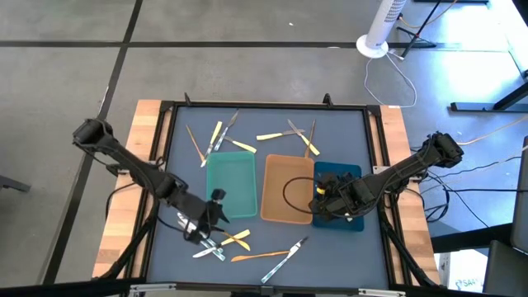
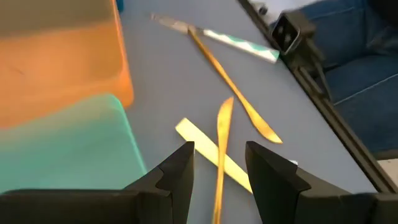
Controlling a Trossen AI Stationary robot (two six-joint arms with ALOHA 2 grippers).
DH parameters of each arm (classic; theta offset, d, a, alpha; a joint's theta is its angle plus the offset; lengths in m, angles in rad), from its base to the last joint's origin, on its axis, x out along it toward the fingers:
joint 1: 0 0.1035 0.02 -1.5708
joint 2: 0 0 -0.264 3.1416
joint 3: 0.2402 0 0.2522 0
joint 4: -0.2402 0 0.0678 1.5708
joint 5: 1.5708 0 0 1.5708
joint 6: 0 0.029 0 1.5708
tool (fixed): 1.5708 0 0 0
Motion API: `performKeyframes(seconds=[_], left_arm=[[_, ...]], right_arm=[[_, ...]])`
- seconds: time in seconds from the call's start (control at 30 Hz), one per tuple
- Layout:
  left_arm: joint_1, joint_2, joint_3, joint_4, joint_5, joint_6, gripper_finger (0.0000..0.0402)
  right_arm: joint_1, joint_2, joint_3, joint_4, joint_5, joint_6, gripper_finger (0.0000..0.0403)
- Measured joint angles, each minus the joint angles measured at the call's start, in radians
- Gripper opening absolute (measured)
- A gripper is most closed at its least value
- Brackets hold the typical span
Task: Sort silverware by color (type)
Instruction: Put the gold knife into the green bin
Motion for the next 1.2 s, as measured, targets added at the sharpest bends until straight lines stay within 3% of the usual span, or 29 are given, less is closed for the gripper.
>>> performKeyframes(seconds=[0.4,0.67,0.97,1.2], left_arm=[[-0.119,0.167,0.000,0.002,-0.081,-0.210,0.0137],[-0.147,0.234,0.000,0.002,-0.145,-0.264,0.0137],[-0.148,0.247,0.006,-0.006,-0.245,-0.266,0.0137],[-0.165,0.247,0.006,-0.006,-0.241,-0.286,0.0137]], right_arm=[[0.000,0.000,0.000,0.063,0.068,-0.228,0.0234],[0.000,0.000,0.000,0.136,0.069,-0.359,0.0234],[0.000,0.000,0.000,0.149,0.072,-0.368,0.0234],[0.000,0.000,0.000,0.151,0.072,-0.369,0.0234]])
